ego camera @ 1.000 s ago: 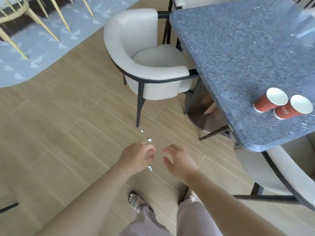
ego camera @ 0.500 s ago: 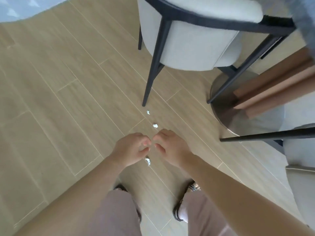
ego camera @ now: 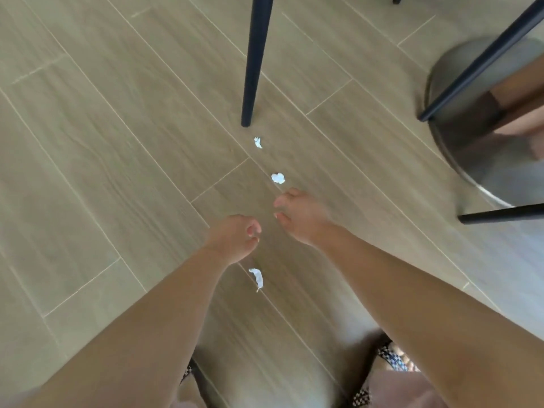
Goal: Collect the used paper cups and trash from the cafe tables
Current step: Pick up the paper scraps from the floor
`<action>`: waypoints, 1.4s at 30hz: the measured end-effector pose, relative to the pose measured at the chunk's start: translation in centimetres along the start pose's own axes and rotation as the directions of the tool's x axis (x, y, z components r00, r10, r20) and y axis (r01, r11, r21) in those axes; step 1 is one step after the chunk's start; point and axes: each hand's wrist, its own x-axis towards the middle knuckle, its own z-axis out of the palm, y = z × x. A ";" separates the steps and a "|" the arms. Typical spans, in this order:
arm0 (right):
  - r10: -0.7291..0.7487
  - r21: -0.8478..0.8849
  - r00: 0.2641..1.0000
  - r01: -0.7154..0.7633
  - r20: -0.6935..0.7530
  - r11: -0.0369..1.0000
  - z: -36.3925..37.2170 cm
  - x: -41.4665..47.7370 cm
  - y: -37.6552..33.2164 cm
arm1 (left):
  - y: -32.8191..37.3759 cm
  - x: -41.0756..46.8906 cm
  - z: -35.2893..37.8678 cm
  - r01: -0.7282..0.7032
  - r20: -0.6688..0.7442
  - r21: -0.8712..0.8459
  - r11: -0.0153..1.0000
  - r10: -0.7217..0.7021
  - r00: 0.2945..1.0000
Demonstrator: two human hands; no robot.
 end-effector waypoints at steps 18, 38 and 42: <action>0.102 0.054 0.993 -0.099 -0.064 0.994 5.6 5.1 5.0 | -4.2 1.2 9.6 -0.062 0.252 0.048 0.997 0.048 0.967; 0.025 0.027 0.986 -0.021 -0.165 0.999 4.6 11.1 5.4 | -5.2 8.5 2.9 0.015 -0.223 -0.063 0.998 -0.029 0.974; 0.033 0.022 0.995 -0.031 -0.097 0.999 5.2 12.2 6.3 | -5.6 10.3 2.4 0.068 -0.348 -0.076 0.995 -0.090 0.933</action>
